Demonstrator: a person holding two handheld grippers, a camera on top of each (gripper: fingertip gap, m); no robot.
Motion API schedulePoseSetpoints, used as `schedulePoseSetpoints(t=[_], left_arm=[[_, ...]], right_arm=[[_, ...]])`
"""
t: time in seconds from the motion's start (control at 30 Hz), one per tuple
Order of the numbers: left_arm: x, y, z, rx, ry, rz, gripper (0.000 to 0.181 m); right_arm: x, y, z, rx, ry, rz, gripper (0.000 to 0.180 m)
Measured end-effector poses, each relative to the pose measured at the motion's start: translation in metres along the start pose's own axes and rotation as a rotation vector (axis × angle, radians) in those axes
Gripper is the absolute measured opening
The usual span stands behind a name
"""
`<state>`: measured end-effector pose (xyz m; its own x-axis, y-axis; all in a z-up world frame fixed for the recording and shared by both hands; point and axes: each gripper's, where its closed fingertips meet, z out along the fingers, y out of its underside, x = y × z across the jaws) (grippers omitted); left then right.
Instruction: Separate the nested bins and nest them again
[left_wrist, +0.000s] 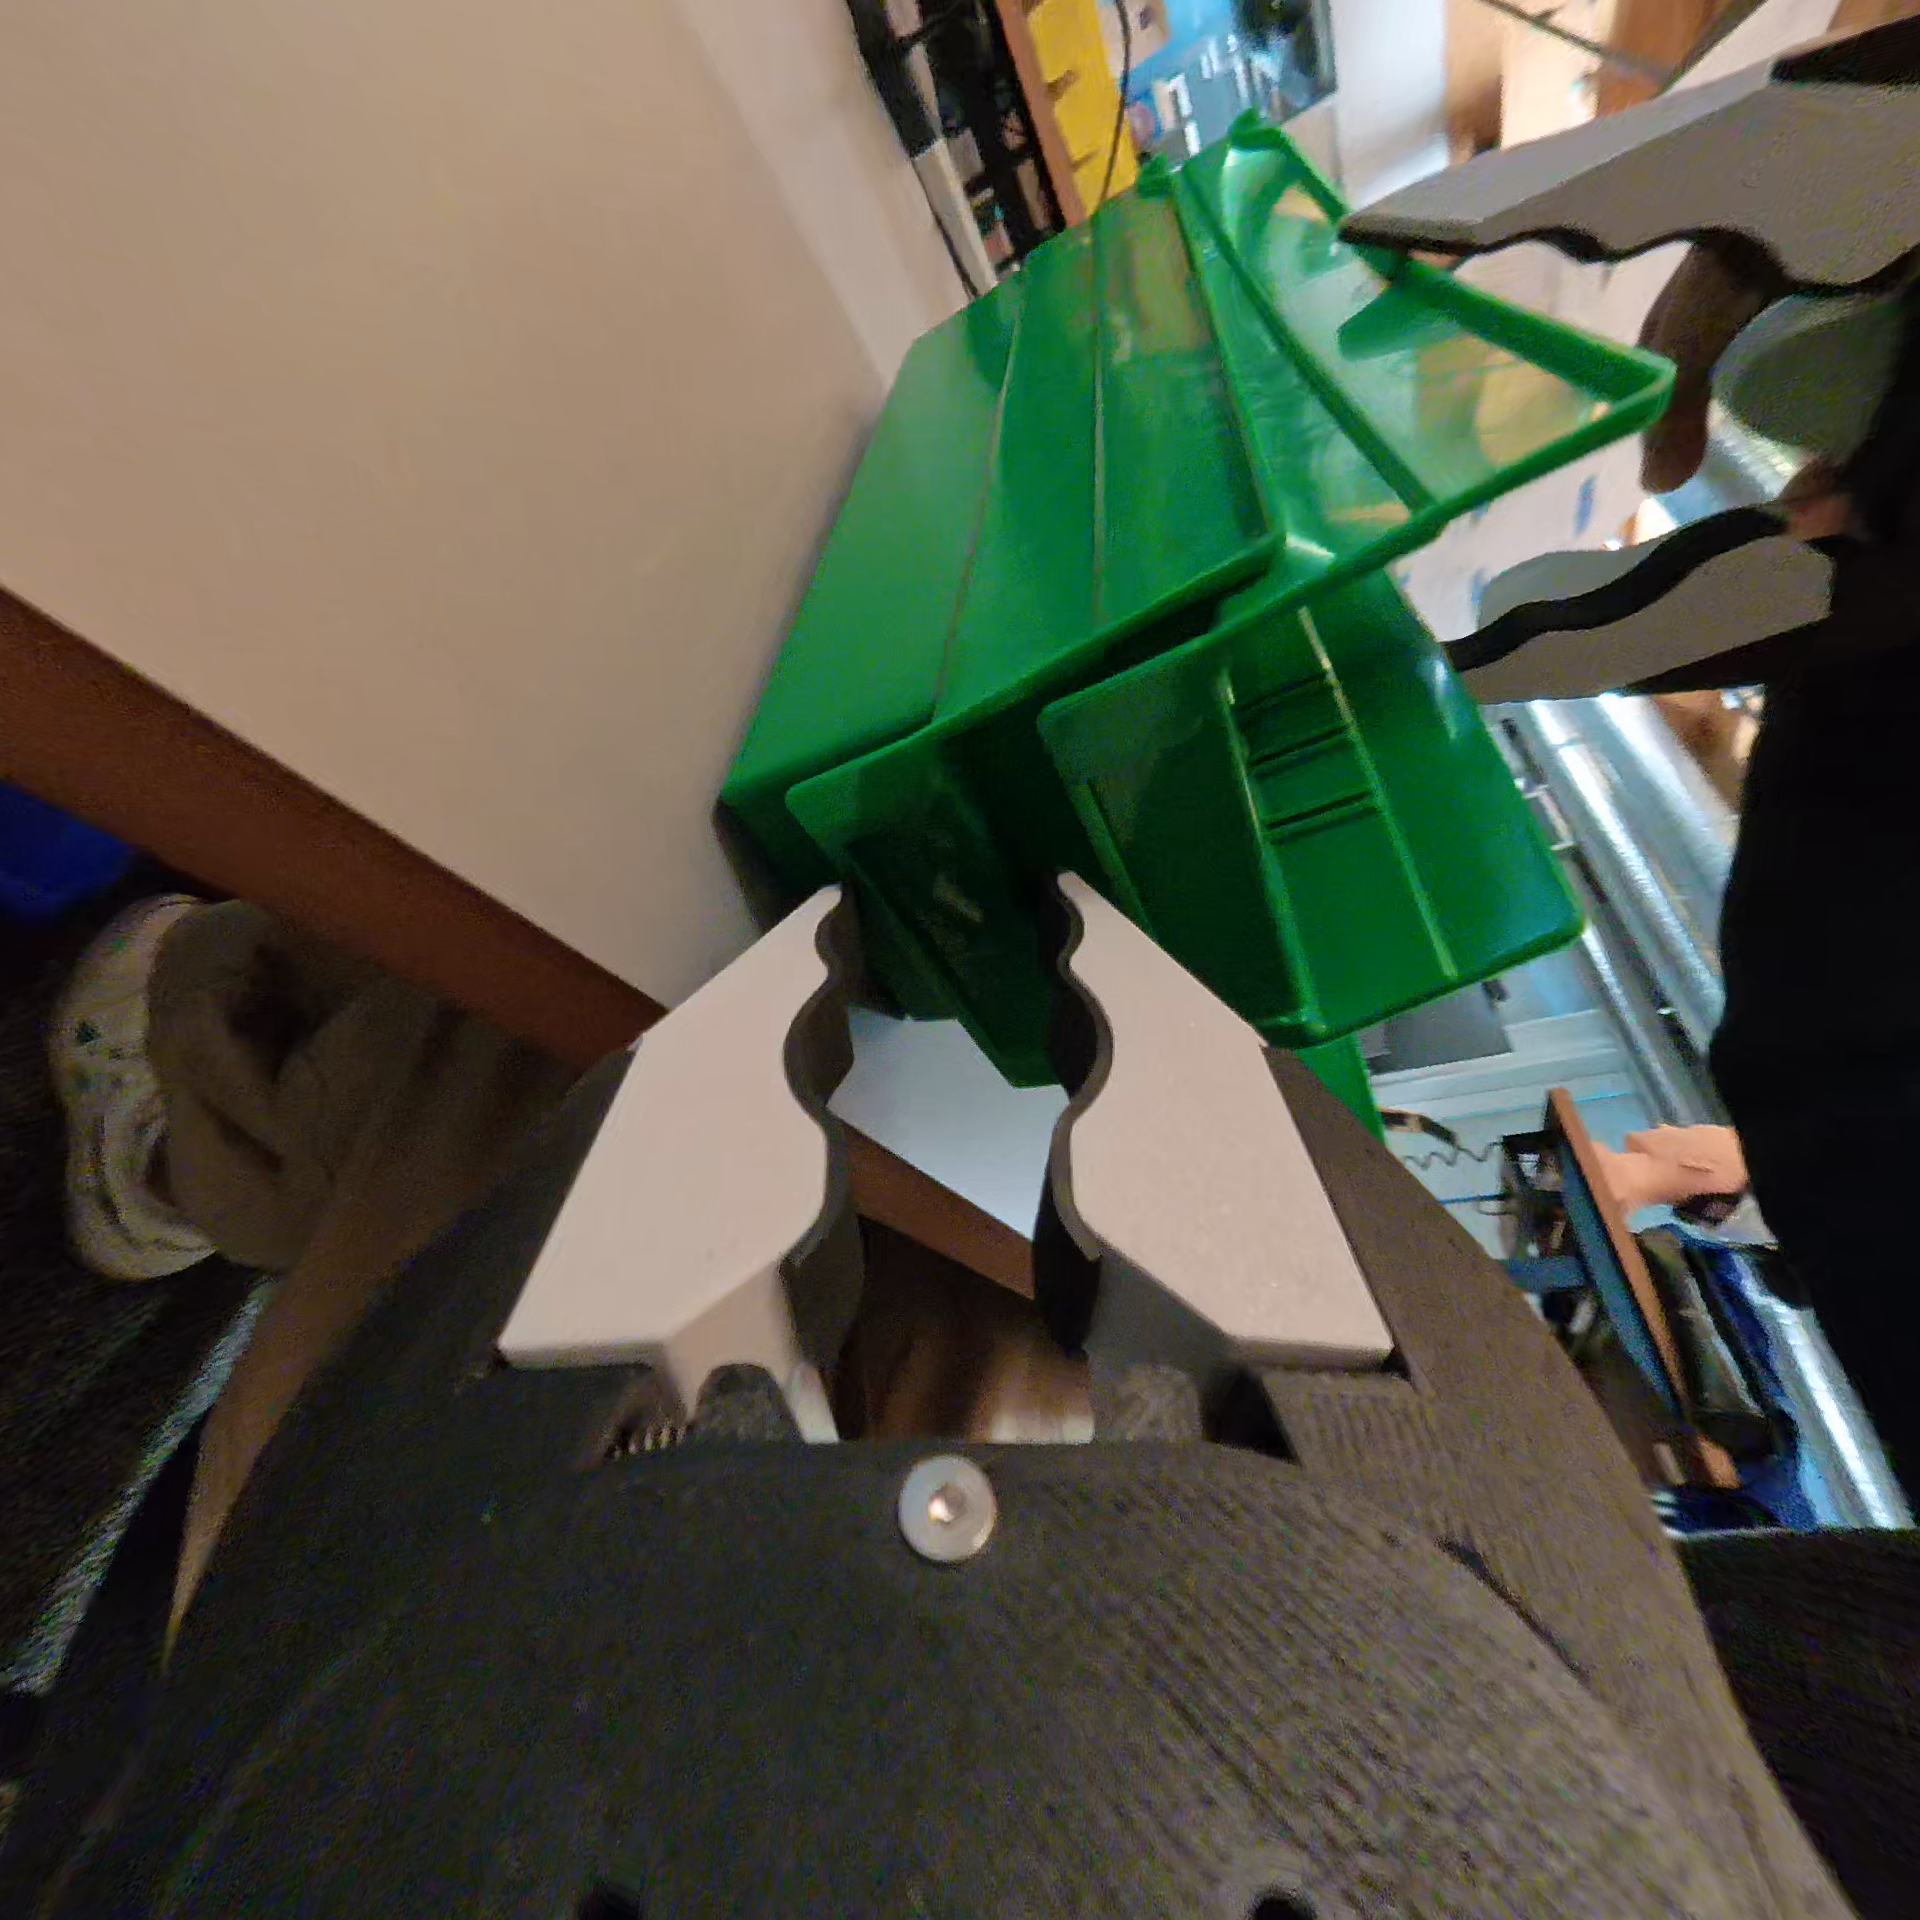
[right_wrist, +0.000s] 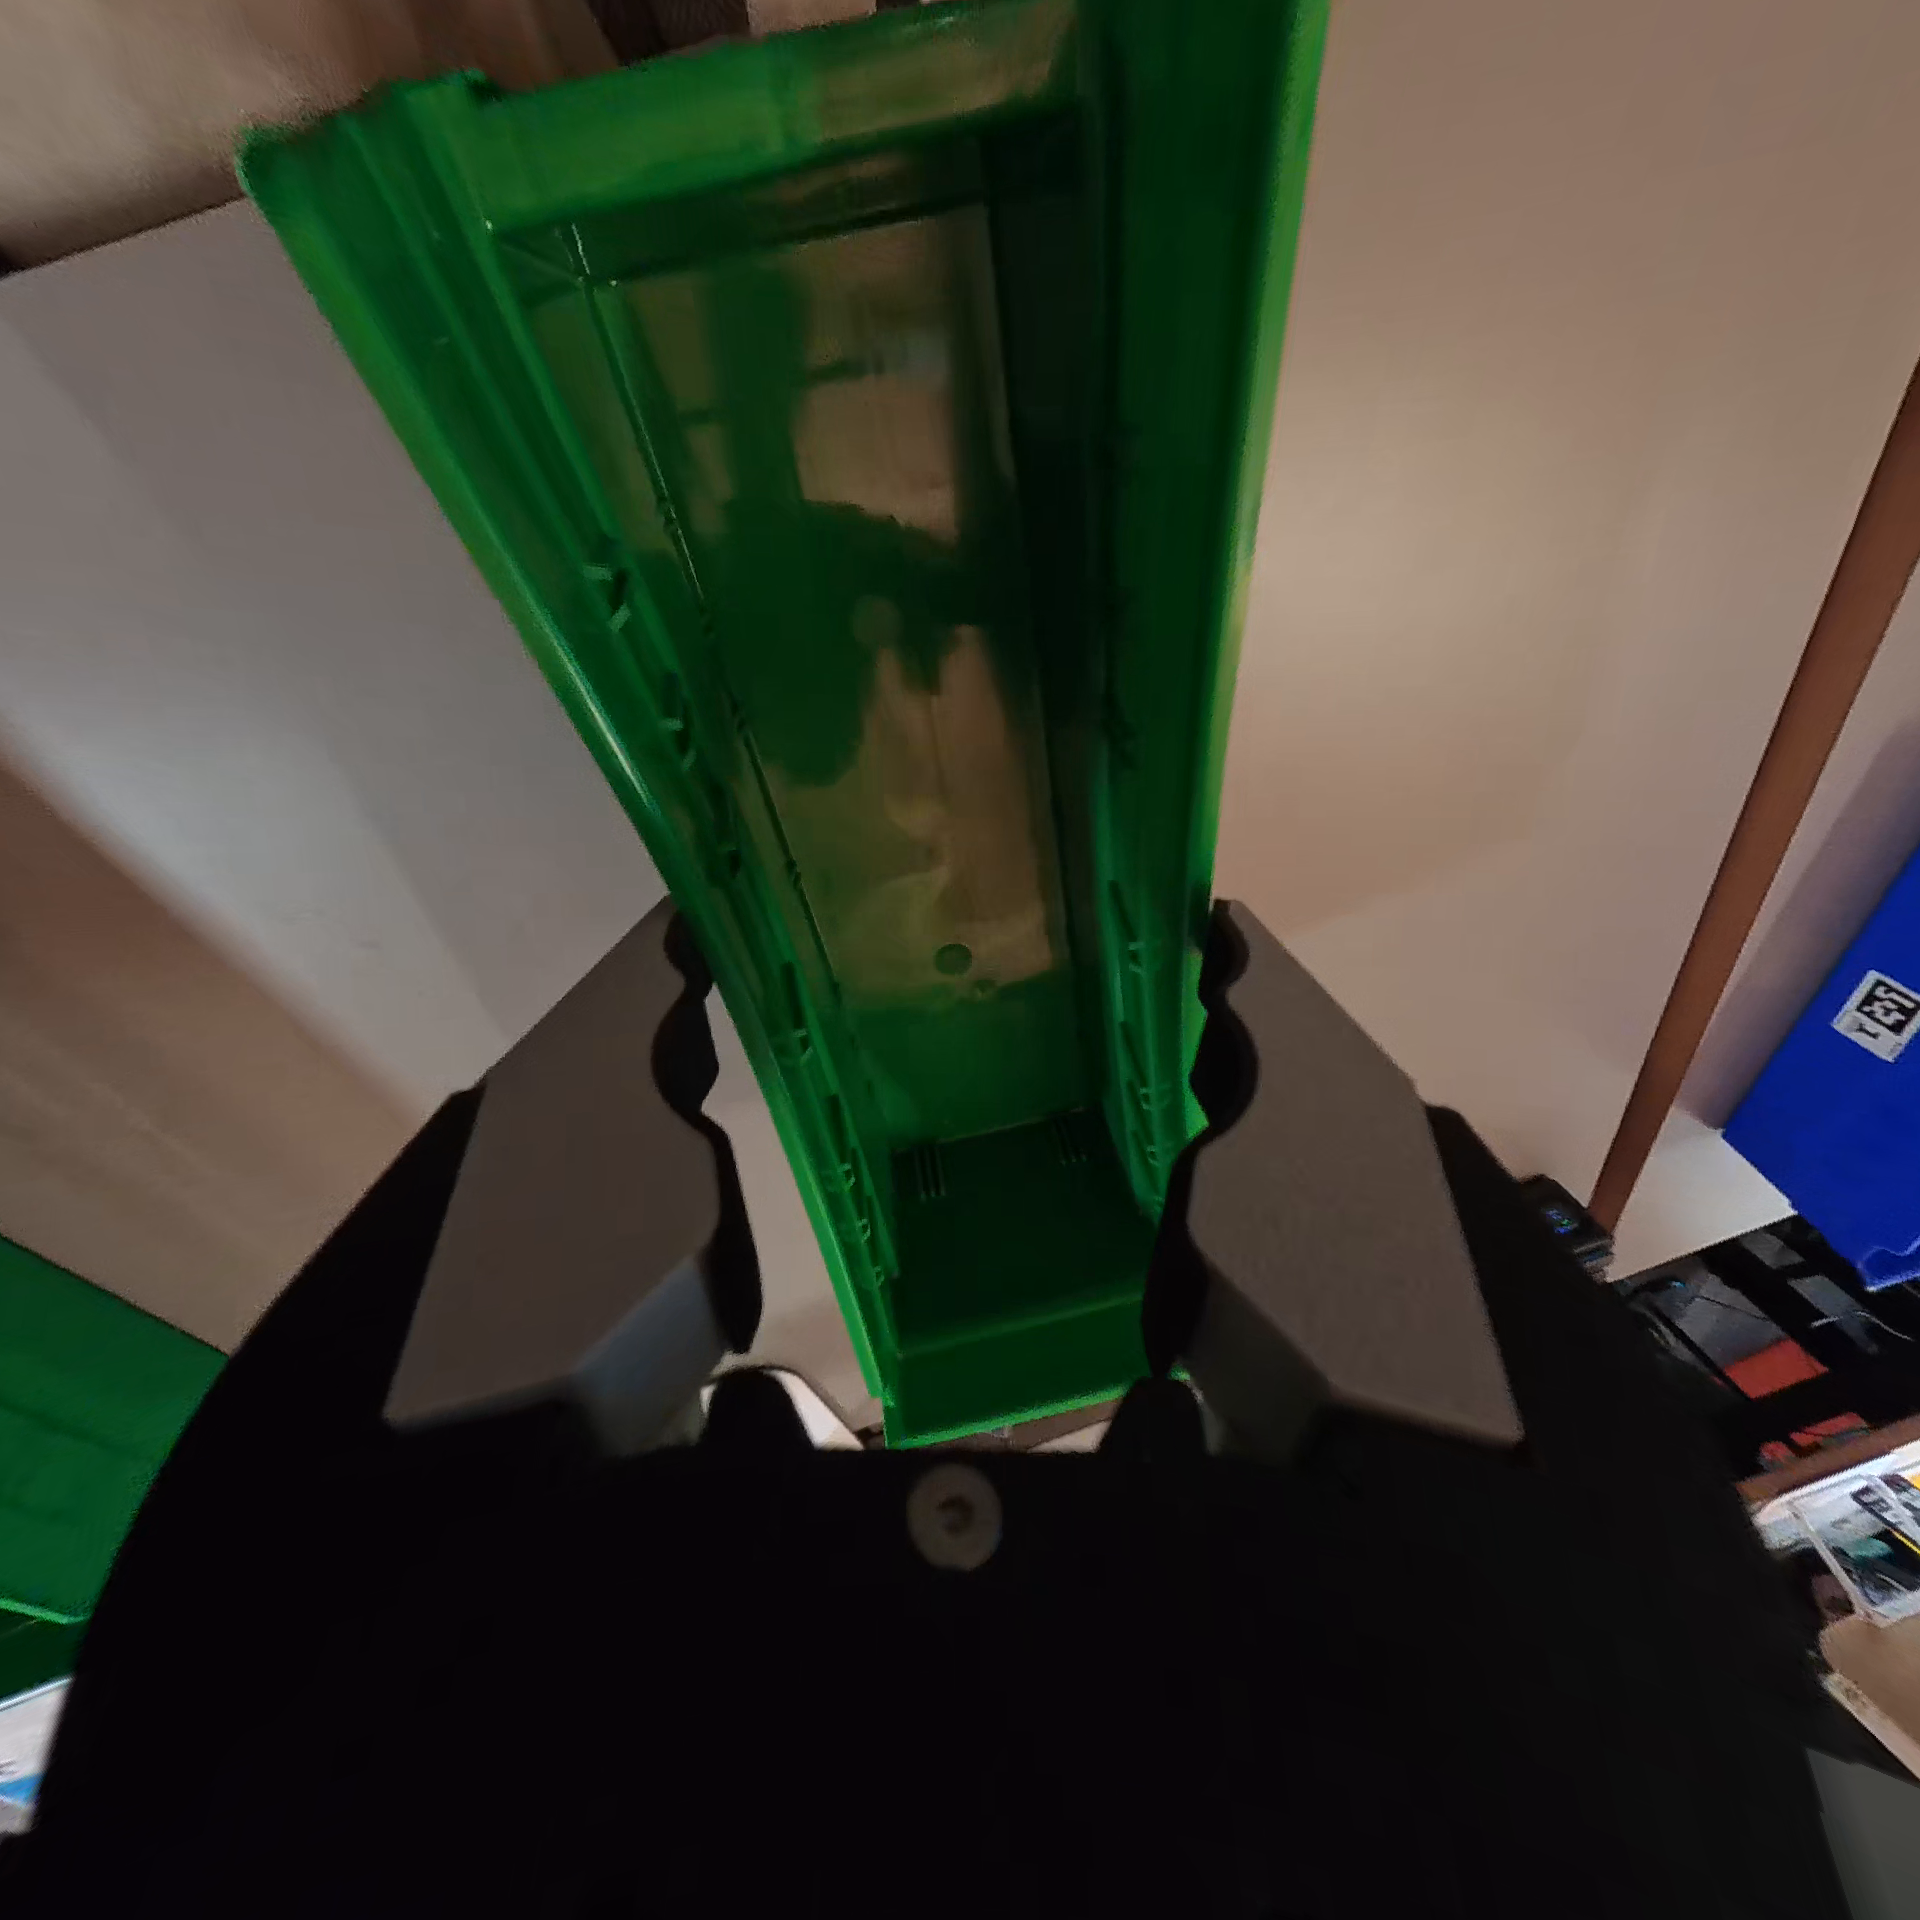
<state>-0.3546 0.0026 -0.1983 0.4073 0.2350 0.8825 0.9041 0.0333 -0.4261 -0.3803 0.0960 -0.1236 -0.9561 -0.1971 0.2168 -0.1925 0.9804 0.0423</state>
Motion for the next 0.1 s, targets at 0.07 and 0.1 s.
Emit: schedulePoseSetpoints(t=[0.07, 0.1], left_arm=[[-0.0022, -0.0011, 0.0002, 0.008, -0.044, 0.047, 0.030], [-0.0030, -0.0012, 0.0004, 0.007, -0.063, 0.064, 0.029]], right_arm=[[0.0022, -0.0022, -0.0015, 0.014, -0.009, 0.018, 0.095], [0.0031, -0.0034, -0.0024, 0.018, -0.013, 0.024, 0.094]])
